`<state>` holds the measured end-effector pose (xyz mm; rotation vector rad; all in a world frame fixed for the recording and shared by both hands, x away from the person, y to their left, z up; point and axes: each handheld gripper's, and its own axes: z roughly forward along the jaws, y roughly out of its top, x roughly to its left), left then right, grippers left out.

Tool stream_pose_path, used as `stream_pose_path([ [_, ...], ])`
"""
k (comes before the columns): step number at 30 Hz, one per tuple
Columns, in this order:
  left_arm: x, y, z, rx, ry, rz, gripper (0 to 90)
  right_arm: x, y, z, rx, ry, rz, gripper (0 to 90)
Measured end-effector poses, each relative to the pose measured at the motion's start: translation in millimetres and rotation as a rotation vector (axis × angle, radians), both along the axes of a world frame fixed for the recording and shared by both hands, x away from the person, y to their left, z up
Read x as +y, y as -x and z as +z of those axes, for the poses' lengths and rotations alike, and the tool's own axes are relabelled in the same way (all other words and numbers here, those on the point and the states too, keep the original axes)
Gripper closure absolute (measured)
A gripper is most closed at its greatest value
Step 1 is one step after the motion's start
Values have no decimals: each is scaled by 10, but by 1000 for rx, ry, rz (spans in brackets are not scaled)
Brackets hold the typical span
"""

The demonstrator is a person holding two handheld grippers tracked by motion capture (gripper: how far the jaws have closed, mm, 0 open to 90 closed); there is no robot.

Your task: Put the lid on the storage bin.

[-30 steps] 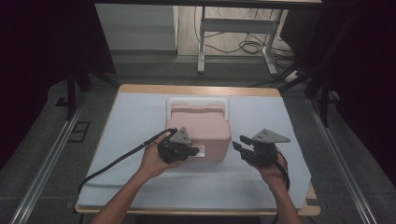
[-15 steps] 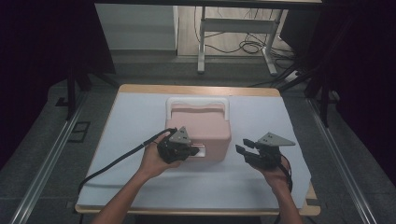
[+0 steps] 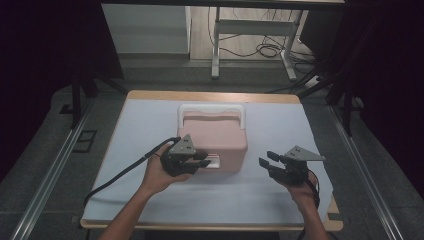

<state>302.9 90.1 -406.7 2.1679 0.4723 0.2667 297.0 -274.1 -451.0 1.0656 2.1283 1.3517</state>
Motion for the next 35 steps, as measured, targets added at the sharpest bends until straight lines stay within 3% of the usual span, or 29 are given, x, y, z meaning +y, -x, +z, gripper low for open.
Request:
stream_pose_path([
  [10,493,210,-70,-2,56,104,647,-122,14,-134,39,29,-9,518],
  [16,769,284,-244,29,78,175,631,-127,-12,-209,58,52,-8,501],
  [18,881,288,-361,56,79,199,614,-136,-29,-256,70,62,-11,492],
  [25,1000,279,-537,85,98,239,601,-143,-58,-313,91,77,-24,473],
  [28,1018,264,-549,84,75,255,594,-129,-61,-315,86,78,-27,461],
  [35,1050,254,-569,93,88,266,562,-106,-62,-331,67,92,-38,417],
])
